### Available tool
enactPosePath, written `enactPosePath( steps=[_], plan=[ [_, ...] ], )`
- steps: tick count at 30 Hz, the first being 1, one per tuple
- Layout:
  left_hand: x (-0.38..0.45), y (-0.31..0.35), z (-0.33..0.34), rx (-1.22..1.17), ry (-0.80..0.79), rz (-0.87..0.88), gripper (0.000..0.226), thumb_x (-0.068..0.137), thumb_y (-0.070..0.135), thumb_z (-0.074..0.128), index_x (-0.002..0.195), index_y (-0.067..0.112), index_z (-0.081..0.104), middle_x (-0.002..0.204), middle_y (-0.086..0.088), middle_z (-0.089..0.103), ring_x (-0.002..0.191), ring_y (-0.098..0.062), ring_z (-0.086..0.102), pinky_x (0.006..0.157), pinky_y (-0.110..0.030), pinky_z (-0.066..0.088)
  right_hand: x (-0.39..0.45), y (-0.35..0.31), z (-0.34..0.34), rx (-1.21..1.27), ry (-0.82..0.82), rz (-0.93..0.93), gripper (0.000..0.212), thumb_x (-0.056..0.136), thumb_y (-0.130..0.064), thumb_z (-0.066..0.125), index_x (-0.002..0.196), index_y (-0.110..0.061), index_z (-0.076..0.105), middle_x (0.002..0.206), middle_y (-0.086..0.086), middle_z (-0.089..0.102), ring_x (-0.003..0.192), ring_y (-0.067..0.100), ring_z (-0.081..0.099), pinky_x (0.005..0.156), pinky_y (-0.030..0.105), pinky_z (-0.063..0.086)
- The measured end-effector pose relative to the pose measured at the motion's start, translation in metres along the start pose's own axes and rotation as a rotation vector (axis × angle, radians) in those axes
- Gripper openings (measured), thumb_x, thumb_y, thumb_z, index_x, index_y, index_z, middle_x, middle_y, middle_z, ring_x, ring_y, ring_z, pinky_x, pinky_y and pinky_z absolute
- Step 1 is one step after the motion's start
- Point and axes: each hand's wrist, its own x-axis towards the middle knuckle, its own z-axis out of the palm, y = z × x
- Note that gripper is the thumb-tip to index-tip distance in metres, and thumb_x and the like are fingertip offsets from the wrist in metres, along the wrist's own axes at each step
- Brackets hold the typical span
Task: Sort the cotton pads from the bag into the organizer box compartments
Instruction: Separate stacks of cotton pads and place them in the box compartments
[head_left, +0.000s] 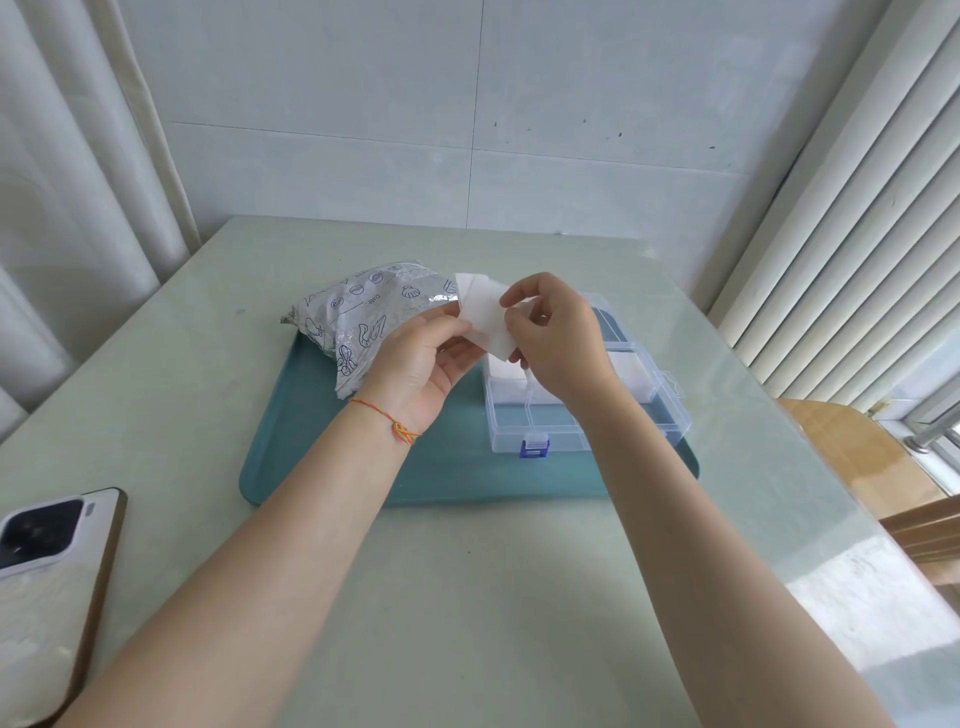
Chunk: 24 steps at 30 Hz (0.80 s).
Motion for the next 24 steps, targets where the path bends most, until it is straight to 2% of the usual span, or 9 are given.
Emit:
enactPosePath(
  steps=[3, 7, 13, 16, 18, 21, 24],
  plan=[
    [0.0, 0.001, 0.0, -0.028, 0.011, -0.026, 0.022, 0.094, -0.006, 0.048, 0.091, 0.007, 0.066, 0.08, -0.008, 0.073, 0.073, -0.017, 0.07, 0.072, -0.026, 0.06, 0.0, -0.001, -0.002, -0.053, -0.015, -0.022, 0.019, 0.09, -0.004, 0.047, 0.094, -0.017, 0.06, 0.061, -0.001, 0.053, 0.047, 0.009, 0.057, 0.049, 0.019, 0.041],
    [0.0, 0.002, -0.002, 0.043, -0.008, -0.033, 0.024, 0.094, -0.006, 0.046, 0.096, 0.005, 0.068, 0.08, -0.007, 0.073, 0.072, -0.016, 0.07, 0.069, -0.024, 0.059, 0.0, -0.002, -0.003, -0.087, -0.021, -0.037, 0.021, 0.091, -0.004, 0.046, 0.095, -0.018, 0.062, 0.065, 0.003, 0.053, 0.051, 0.013, 0.059, 0.052, 0.025, 0.045],
    [-0.003, 0.006, -0.005, 0.119, -0.022, -0.092, 0.025, 0.092, -0.001, 0.046, 0.097, 0.01, 0.068, 0.07, -0.002, 0.067, 0.063, -0.013, 0.063, 0.064, -0.026, 0.057, 0.001, -0.006, -0.008, -0.134, -0.123, -0.06, 0.03, 0.09, -0.005, 0.045, 0.101, -0.018, 0.07, 0.061, -0.004, 0.05, 0.049, 0.012, 0.056, 0.058, 0.026, 0.048],
    [-0.003, 0.007, -0.007, 0.13, -0.03, -0.117, 0.023, 0.093, 0.003, 0.046, 0.097, 0.011, 0.068, 0.075, -0.005, 0.066, 0.064, -0.016, 0.063, 0.063, -0.028, 0.057, -0.001, -0.008, -0.011, -0.188, -0.145, -0.101, 0.033, 0.09, -0.004, 0.045, 0.102, -0.019, 0.071, 0.058, -0.008, 0.048, 0.055, 0.017, 0.052, 0.056, 0.026, 0.043],
    [-0.001, 0.006, -0.007, 0.116, -0.013, -0.12, 0.015, 0.095, 0.008, 0.051, 0.096, 0.01, 0.066, 0.082, -0.009, 0.066, 0.068, -0.019, 0.065, 0.064, -0.031, 0.059, -0.002, -0.008, -0.012, -0.219, -0.156, -0.122, 0.034, 0.09, -0.003, 0.045, 0.102, -0.019, 0.072, 0.057, -0.012, 0.046, 0.053, 0.015, 0.046, 0.053, 0.024, 0.039],
    [0.002, 0.004, -0.008, 0.201, 0.041, -0.076, 0.012, 0.097, 0.017, 0.056, 0.095, 0.01, 0.065, 0.082, -0.01, 0.065, 0.068, -0.02, 0.065, 0.064, -0.031, 0.06, -0.004, -0.01, -0.011, -0.277, -0.177, -0.152, 0.034, 0.091, -0.005, 0.044, 0.101, -0.021, 0.073, 0.056, -0.014, 0.043, 0.047, 0.008, 0.037, 0.047, 0.017, 0.031],
    [0.004, 0.001, -0.01, 0.316, 0.163, 0.013, 0.013, 0.097, 0.015, 0.058, 0.088, 0.009, 0.066, 0.079, -0.009, 0.064, 0.066, -0.02, 0.064, 0.056, -0.028, 0.058, -0.004, -0.013, -0.012, -0.298, -0.255, -0.156, 0.034, 0.093, -0.007, 0.044, 0.103, -0.025, 0.071, 0.061, -0.005, 0.046, 0.056, 0.017, 0.044, 0.056, 0.027, 0.039]
  ],
)
